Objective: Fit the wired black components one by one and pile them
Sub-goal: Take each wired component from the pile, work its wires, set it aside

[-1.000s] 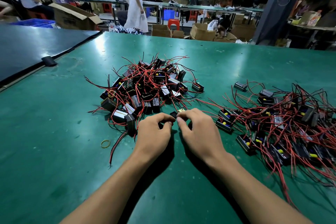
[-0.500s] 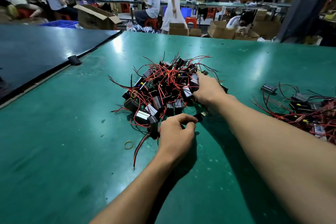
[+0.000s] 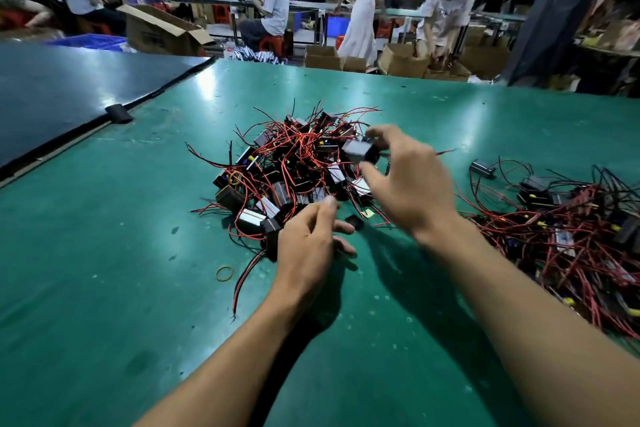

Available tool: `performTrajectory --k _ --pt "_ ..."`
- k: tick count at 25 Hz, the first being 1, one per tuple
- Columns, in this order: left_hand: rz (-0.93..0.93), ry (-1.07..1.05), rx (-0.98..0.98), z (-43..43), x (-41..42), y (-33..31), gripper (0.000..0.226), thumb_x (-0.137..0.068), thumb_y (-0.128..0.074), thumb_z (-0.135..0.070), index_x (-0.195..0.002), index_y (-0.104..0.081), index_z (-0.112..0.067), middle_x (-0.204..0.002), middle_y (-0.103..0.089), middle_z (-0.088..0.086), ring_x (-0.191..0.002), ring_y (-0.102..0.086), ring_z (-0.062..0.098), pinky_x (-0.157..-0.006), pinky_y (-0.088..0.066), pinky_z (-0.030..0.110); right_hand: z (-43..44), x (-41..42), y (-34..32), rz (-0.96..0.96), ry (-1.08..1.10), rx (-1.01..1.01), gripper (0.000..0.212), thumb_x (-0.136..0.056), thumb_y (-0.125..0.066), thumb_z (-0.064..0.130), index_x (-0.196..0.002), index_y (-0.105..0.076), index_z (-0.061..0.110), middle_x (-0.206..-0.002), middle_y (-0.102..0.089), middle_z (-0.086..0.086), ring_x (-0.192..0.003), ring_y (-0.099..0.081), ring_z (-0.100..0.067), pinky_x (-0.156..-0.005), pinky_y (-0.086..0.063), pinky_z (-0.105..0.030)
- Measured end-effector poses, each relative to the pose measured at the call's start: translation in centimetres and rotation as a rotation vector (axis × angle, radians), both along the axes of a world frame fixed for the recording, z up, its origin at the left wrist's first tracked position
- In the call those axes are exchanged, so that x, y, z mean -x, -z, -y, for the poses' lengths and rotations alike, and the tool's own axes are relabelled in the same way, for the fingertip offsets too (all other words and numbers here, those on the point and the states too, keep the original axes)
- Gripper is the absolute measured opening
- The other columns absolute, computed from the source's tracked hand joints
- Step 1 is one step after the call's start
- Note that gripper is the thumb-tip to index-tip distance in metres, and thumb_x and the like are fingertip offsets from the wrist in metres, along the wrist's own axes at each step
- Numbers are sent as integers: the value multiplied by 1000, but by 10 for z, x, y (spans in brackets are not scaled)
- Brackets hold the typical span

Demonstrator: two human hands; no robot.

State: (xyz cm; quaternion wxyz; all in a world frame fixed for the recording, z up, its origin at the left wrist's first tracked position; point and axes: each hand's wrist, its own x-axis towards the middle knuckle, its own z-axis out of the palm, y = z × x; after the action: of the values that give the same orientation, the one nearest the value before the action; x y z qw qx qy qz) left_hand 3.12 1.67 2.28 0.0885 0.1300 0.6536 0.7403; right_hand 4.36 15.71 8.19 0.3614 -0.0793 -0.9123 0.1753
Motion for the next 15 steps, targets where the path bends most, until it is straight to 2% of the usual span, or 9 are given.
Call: performTrajectory --k 2,4,5,6,8,10,12,13,15 --pt "97 41 -85 0 3 -2 35 -101 -46 -39 -95 -65 -10 -73 -72 10 -54 -64 23 -48 -49 26 21 -30 19 156 -41 -197 47 -88 -67 29 -133 -54 28 -115 -71 -1 -96 -69 -31 -71 -52 -39" --pt "111 46 -82 1 5 0 32 -96 -55 -40 -89 -69 -12 -66 -69 1 -52 -61 16 -48 -48 23 34 -50 31 322 -71 -235 57 -90 -65 33 -144 -43 30 -131 -64 4 -104 -67 -29 -78 -52 -40" --pt "106 45 -57 1 5 1 29 -94 -60 -38 -89 -70 -11 -65 -69 -2 -53 -61 13 -48 -48 22 35 -56 31 379 -92 -170 60 -92 -63 35 -146 -38 32 -135 -61 5 -105 -66 -27 -83 -52 -41" --pt "99 44 -28 1 5 2 26 -93 -63 -34 -94 -70 -9 -65 -70 -2 -53 -62 11 -48 -48 21 34 -59 28 415 -118 -58 61 -93 -63 35 -147 -36 33 -134 -62 5 -98 -67 -24 -85 -53 -40" --pt "88 55 18 0 4 3 24 -92 -66 -25 -107 -64 -6 -66 -71 0 -52 -63 10 -50 -50 22 25 -57 16 475 -189 198 57 -95 -61 29 -146 -37 33 -124 -69 3 -70 -61 -11 -84 -54 -36" --pt "95 59 24 0 3 0 22 -92 -64 -14 -112 -58 -8 -65 -71 2 -52 -65 15 -52 -52 25 10 -47 0 573 -276 375 41 -96 -57 18 -135 -49 29 -110 -74 2 -57 -60 -7 -67 -56 -30" --pt "107 42 -1 -1 2 -2 19 -93 -56 -4 -110 -60 -11 -63 -68 3 -48 -63 17 -48 -51 23 -9 -28 -15 595 -312 504 26 -94 -59 10 -116 -62 24 -97 -75 -8 -48 -62 -12 -43 -46 -23" --pt "106 40 -3 0 2 -2 18 -93 -53 -2 -108 -62 -9 -63 -66 4 -46 -61 17 -46 -49 21 -20 -15 -20 559 -262 523 22 -91 -62 7 -108 -67 21 -93 -75 -14 -46 -60 -13 -39 -42 -21" --pt "77 46 37 0 1 -1 17 -94 -51 -1 -104 -64 -6 -67 -64 10 -48 -60 19 -47 -47 22 -35 16 -19 484 -112 526 17 -89 -64 3 -100 -72 13 -91 -73 -24 -49 -58 -16 -42 -42 -22"
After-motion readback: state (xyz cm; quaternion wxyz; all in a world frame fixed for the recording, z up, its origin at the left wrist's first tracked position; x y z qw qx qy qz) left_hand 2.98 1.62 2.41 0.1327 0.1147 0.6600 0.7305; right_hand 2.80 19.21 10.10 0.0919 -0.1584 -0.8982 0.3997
